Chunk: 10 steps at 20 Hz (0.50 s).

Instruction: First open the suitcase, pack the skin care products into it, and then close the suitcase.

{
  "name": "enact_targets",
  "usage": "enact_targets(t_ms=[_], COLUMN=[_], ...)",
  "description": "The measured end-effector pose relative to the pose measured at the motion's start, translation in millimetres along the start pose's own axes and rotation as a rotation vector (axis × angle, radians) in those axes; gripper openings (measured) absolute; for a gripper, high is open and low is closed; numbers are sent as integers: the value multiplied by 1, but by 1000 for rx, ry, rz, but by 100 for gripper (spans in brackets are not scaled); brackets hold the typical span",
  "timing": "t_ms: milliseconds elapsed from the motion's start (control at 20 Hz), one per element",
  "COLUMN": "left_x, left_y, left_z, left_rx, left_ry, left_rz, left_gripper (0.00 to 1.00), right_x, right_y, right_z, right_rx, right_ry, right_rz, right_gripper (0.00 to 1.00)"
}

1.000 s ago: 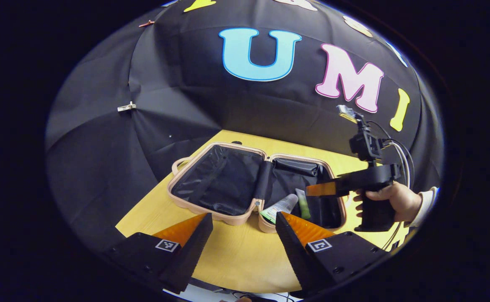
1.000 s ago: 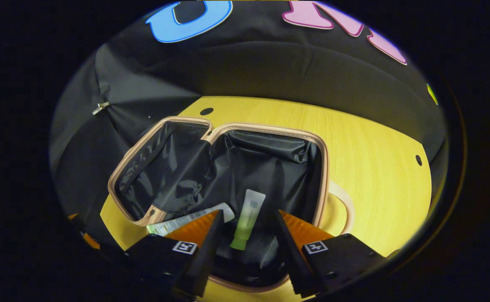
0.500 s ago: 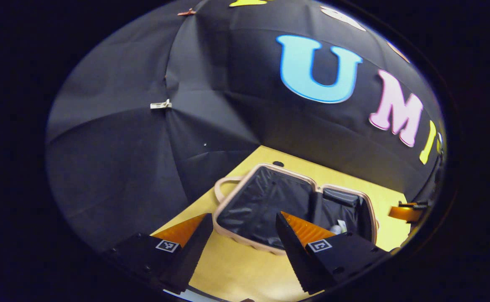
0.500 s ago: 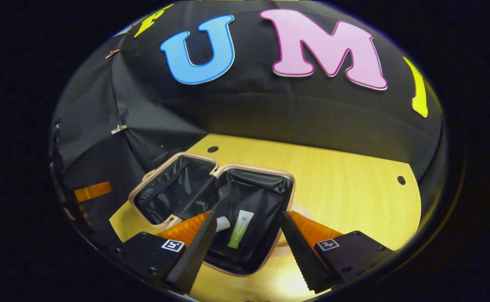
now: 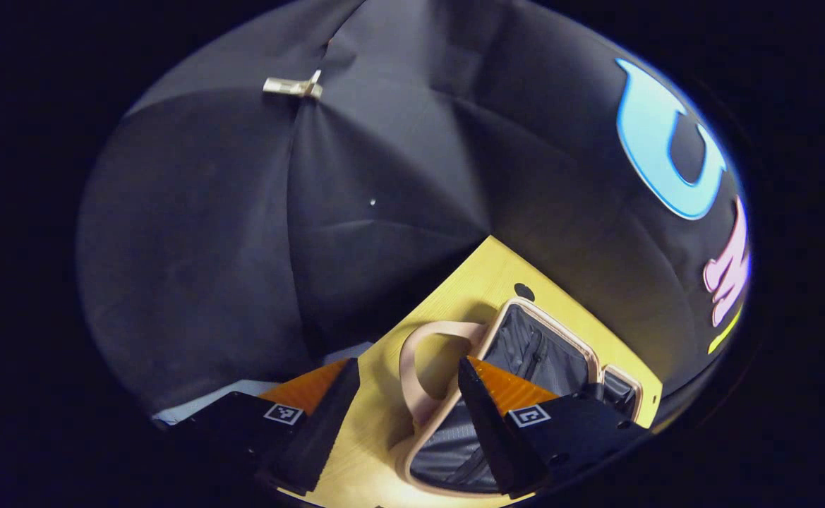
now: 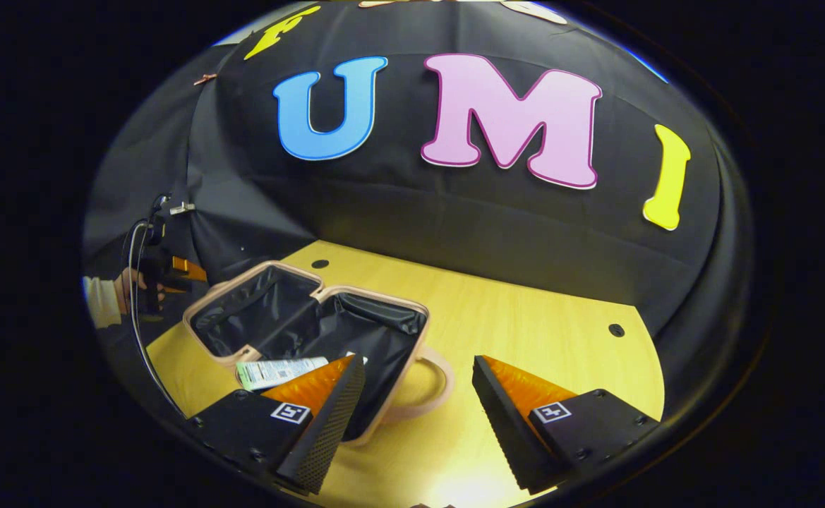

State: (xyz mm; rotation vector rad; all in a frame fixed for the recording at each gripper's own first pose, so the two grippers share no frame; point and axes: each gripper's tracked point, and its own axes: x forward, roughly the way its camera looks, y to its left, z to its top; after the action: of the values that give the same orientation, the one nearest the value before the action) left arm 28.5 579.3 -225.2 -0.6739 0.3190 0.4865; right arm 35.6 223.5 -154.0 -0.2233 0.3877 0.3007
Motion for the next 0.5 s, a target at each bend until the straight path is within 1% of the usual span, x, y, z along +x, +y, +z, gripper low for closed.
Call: enact_targets(t_ms=[50, 150, 200, 300, 350, 400, 450, 500], left_x=[9, 28, 34, 43, 47, 51, 55, 57], left_y=[3, 13, 14, 11, 13, 12, 11, 11], left_z=[3, 3, 0, -7, -13, -17, -23, -28], left_rx=[-10, -23, -51, -132, -169, -206, -241, -270], left_ry=[12, 46, 68, 110, 126, 135, 156, 177], left_rz=[-6, 9, 0, -35, -45, -58, -72, -80], left_gripper=[86, 81, 81, 75, 77, 65, 44, 46], right_x=[-3, -7, -9, -12, -13, -14, -14, -14], right_y=[-2, -6, -9, -9, -8, -9, -9, -9], right_z=[-8, -26, -34, -47, -52, -57, -59, -60], right_rx=[2, 4, 7, 17, 15, 12, 10, 10], right_ry=[19, 60, 80, 111, 124, 134, 139, 141], right_rz=[-6, -22, -30, -34, -35, -34, -34, -31], right_gripper=[98, 98, 98, 97, 97, 97, 97, 97])
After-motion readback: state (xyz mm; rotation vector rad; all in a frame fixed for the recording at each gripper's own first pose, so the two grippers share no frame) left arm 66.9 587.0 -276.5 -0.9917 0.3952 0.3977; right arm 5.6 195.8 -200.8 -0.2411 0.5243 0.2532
